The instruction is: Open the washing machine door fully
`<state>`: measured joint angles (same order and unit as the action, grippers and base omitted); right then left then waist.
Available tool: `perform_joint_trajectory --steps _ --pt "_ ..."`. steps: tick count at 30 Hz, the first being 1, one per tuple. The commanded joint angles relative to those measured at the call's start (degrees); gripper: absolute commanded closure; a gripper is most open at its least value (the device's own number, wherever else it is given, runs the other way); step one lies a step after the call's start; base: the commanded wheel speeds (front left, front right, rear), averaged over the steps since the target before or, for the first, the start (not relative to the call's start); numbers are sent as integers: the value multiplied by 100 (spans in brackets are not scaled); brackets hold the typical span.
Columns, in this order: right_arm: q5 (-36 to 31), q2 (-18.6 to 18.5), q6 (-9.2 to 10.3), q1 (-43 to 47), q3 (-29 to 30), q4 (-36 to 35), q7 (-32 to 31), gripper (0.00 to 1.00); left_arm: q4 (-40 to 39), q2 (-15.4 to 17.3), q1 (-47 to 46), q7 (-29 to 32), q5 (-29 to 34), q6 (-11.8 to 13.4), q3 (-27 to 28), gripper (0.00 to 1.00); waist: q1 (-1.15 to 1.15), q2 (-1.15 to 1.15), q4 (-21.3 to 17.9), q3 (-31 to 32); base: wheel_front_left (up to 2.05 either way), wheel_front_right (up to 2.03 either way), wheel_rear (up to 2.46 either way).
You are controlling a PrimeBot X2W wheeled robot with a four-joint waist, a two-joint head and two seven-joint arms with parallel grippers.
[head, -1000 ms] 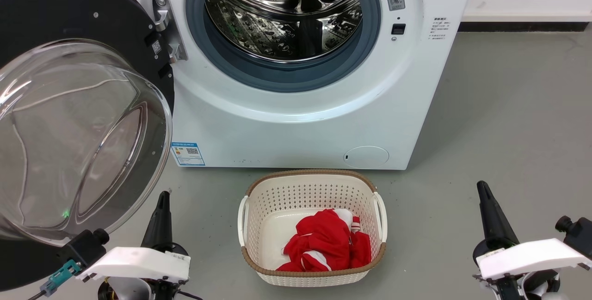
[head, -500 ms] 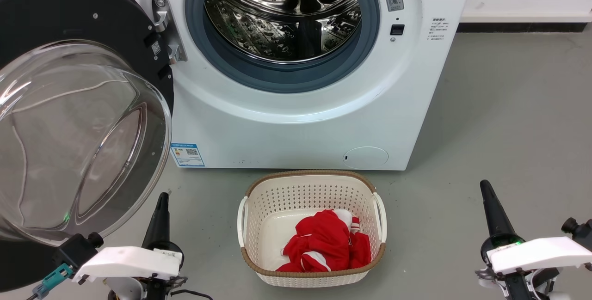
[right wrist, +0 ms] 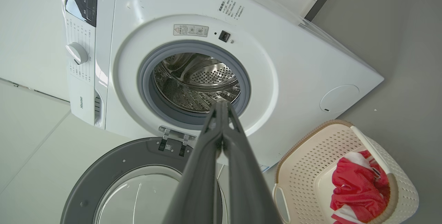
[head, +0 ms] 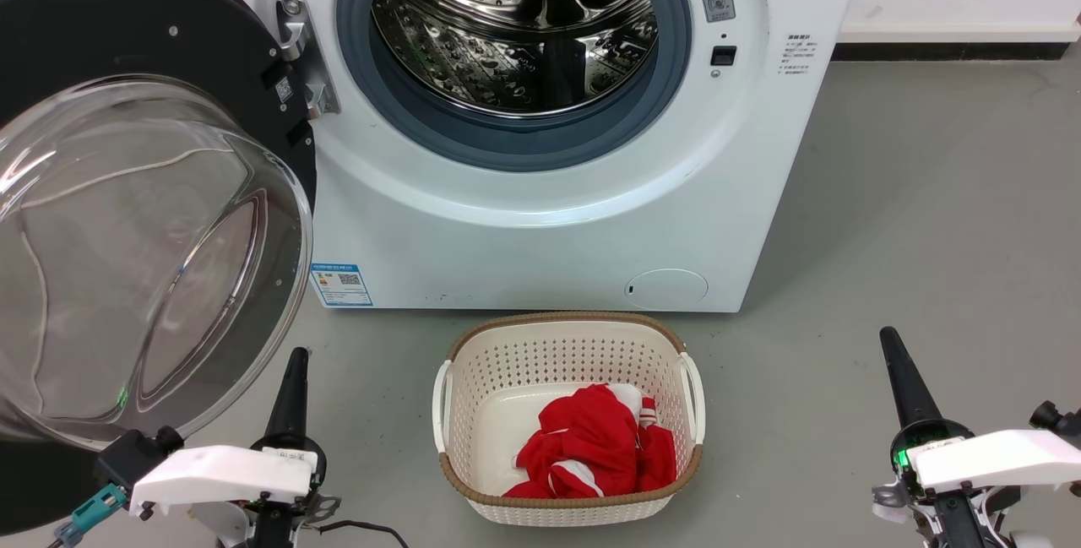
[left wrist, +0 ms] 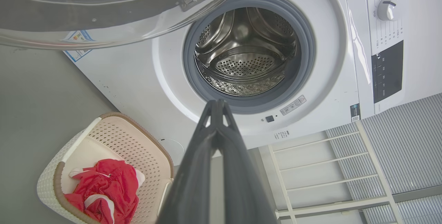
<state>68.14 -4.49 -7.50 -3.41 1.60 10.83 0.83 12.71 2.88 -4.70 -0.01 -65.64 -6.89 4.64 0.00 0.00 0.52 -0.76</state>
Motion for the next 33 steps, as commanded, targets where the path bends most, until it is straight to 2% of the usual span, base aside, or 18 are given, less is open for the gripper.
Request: perform_joint_trajectory --steps 1,33 --pt "134 -34 1 -124 25 -23 -36 100 -25 6 -100 36 -132 -25 32 100 0 0 -1 1 0 0 0" --pt "1790 -3 1 -246 206 202 -397 100 89 2 -170 461 -1838 -59 144 100 0 0 -32 36 0 0 0"
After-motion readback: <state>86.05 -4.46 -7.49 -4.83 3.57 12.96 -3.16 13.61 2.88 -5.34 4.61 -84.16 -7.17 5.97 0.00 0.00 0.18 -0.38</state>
